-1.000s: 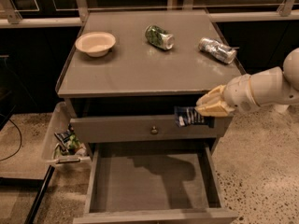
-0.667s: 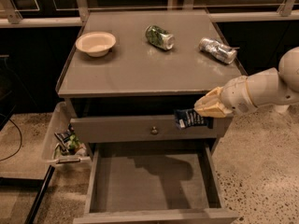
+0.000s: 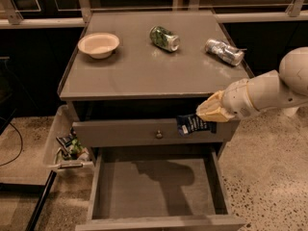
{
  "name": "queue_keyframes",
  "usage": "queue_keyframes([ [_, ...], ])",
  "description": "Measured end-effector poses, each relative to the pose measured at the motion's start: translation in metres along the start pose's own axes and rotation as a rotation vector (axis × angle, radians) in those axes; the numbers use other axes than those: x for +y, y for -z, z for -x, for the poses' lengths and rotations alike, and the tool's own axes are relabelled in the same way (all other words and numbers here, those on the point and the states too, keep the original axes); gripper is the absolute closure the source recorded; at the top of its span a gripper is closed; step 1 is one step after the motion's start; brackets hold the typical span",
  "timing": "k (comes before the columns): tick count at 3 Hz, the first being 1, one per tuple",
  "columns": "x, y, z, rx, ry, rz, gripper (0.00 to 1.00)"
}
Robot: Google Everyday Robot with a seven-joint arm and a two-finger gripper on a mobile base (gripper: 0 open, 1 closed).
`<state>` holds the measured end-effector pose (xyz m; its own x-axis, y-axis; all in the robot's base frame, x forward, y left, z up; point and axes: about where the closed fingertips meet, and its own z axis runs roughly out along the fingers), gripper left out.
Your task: Place rxbar blueberry into middle drawer
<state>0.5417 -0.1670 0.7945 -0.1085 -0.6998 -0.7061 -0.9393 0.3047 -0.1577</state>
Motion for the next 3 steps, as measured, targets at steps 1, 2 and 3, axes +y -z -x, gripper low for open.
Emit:
queue_keyframes([
  [1, 0.024, -0.019, -0.028, 0.015, -0.065, -0.007, 1.00],
  [2, 0.048, -0.056, -0.070, 0.047, -0.094, -0.003, 1.00],
  [3, 0.055, -0.093, -0.102, 0.061, -0.099, 0.002, 1.00],
])
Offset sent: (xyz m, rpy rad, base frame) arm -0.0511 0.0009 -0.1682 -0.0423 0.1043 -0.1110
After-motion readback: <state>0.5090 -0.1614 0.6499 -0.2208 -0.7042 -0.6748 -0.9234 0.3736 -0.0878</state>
